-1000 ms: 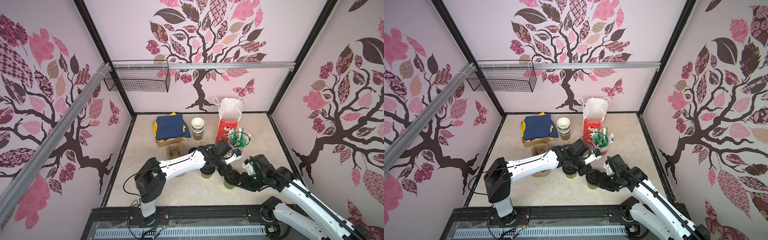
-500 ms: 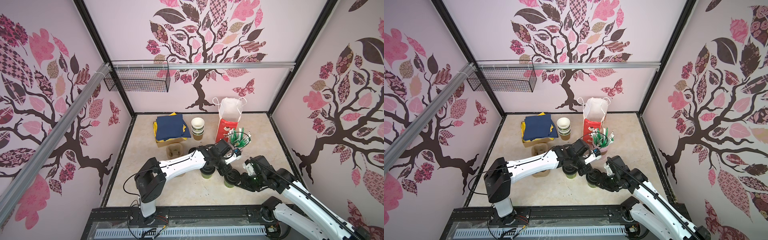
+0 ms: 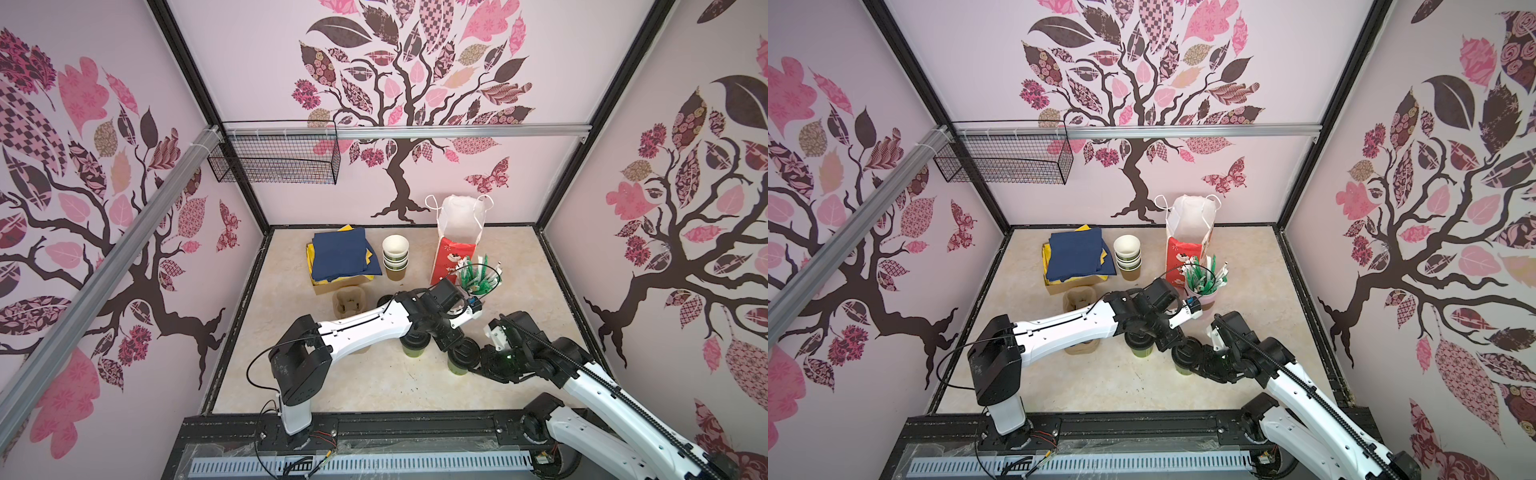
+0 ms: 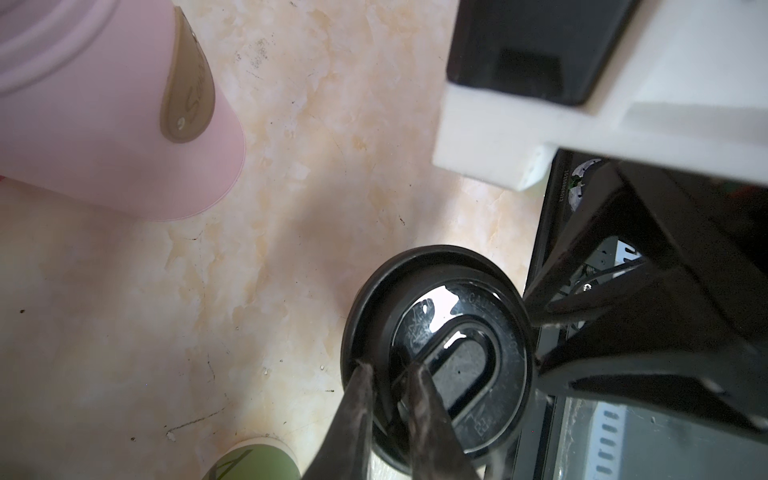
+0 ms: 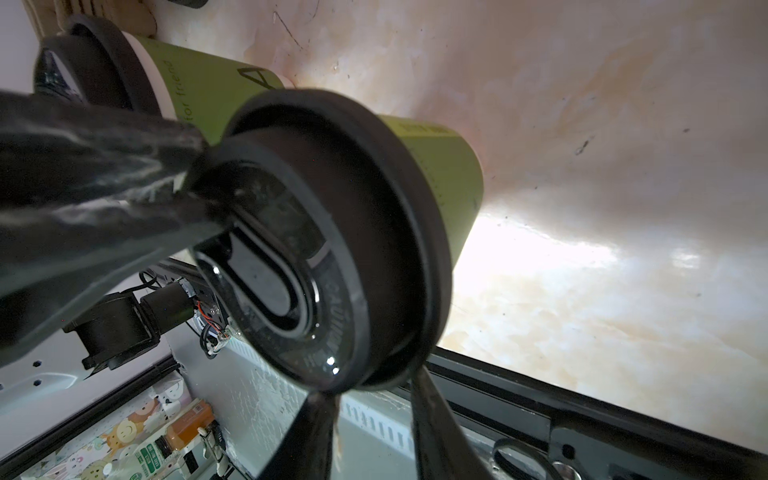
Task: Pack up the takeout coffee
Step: 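Raise both grippers off the lids and draw them back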
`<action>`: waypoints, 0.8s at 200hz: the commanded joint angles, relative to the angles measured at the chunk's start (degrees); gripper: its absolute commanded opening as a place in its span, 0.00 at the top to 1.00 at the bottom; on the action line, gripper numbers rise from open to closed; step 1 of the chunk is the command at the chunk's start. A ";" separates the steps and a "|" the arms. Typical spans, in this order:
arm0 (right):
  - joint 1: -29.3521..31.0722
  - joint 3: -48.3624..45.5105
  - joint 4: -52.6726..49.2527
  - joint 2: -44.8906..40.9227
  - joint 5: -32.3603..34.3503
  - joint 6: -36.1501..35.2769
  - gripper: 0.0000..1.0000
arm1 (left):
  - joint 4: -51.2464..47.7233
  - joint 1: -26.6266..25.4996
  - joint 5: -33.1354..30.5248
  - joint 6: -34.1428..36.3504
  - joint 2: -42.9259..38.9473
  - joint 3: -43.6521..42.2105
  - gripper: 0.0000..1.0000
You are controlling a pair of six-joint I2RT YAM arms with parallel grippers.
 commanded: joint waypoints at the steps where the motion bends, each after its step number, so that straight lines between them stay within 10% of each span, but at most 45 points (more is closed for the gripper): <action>1: -0.12 -2.03 -5.05 2.12 6.91 2.08 0.65 | -3.13 -0.04 -1.17 0.54 0.89 0.41 0.81; 160: -0.11 12.06 -7.94 -5.23 10.93 1.20 0.47 | -1.86 -0.06 1.03 0.86 -0.40 3.73 0.65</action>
